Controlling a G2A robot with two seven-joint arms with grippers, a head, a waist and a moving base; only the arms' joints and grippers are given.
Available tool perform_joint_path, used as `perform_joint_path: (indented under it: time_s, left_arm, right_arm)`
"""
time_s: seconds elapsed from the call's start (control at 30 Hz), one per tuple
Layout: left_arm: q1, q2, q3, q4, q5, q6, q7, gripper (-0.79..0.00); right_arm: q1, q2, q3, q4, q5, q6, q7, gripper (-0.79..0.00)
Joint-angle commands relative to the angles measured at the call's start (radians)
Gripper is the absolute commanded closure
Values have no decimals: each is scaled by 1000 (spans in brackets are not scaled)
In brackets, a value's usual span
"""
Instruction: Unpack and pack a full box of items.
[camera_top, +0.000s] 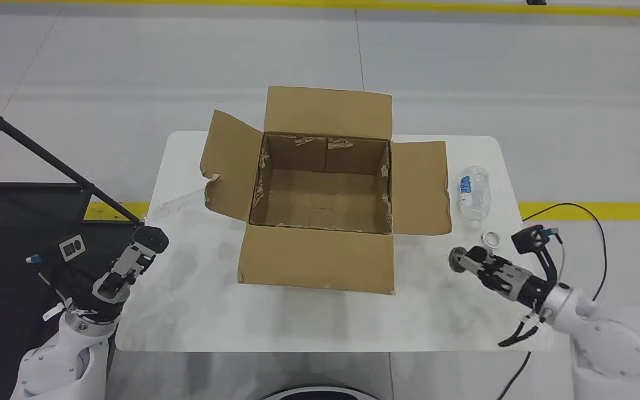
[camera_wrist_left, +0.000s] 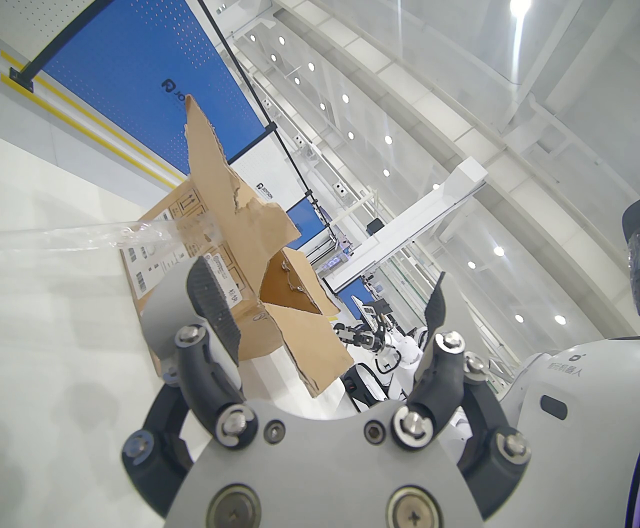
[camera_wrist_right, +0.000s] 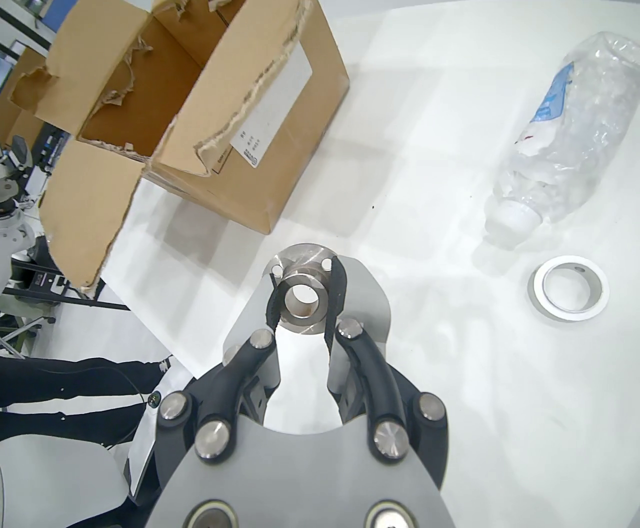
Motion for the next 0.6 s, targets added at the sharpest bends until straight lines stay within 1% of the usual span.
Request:
perform_joint_path:
  time_s: [0.0,0.23,0.57]
  left_arm:
    - [0,0,0,0,0,0,0,-785]
    - [0,0,0,0,0,0,0,-785]
    - [0,0,0,0,0,0,0,-785]
  right_arm:
    - [9,3,-17,4,-35,25,2,0]
    - [48,10,-85,25,-174,144,3,0]
    - [103,17,-165,80,-299,245,-5,0]
